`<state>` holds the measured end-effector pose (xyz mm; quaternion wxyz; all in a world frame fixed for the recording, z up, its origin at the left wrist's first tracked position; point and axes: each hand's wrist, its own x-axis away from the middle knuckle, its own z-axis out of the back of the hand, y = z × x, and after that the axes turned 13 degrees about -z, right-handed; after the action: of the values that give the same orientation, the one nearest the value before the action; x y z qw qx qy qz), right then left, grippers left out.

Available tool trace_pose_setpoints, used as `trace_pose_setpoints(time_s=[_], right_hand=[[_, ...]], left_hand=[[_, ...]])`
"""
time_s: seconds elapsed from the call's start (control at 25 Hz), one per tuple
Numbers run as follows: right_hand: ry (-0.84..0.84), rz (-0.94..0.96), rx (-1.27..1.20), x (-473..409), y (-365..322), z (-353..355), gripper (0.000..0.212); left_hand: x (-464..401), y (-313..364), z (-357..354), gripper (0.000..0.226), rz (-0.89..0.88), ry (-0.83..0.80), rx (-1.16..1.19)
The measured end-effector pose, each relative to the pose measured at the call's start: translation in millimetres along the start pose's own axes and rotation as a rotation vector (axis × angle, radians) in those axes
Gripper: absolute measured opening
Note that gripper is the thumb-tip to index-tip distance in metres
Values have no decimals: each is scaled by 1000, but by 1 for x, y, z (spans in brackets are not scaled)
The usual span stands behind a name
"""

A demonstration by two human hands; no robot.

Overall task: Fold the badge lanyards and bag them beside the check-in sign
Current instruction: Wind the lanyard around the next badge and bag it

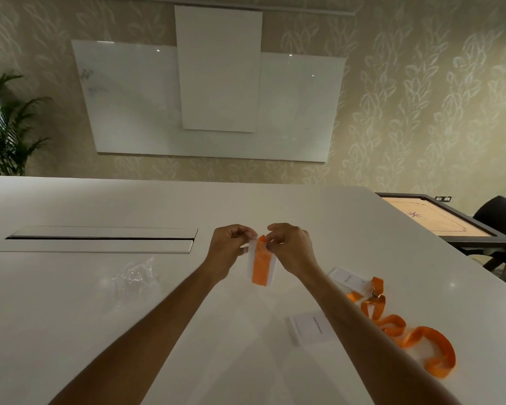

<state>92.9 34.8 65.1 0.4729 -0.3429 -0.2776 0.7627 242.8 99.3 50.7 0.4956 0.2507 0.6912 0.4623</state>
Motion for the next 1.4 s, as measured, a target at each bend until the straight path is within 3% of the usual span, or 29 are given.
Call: trace_pose_setpoints(time_s=[0.32, 0.68, 0.96, 1.2, 1.4], right_hand=[[-155, -24, 5, 2, 9, 0, 20], [-169, 17, 77, 11, 15, 0, 10], [-138, 56, 8, 11, 14, 1, 26], [-137, 114, -52, 14, 4, -3, 27], [-173, 76, -120, 16, -6, -5, 26]], left_hand=[[2, 1, -4, 32, -15, 80, -110], [12, 6, -3, 25, -2, 167, -99], [20, 18, 4, 15, 22, 168, -1], [33, 25, 13, 9, 138, 114, -7], [43, 27, 18, 22, 60, 244, -122]])
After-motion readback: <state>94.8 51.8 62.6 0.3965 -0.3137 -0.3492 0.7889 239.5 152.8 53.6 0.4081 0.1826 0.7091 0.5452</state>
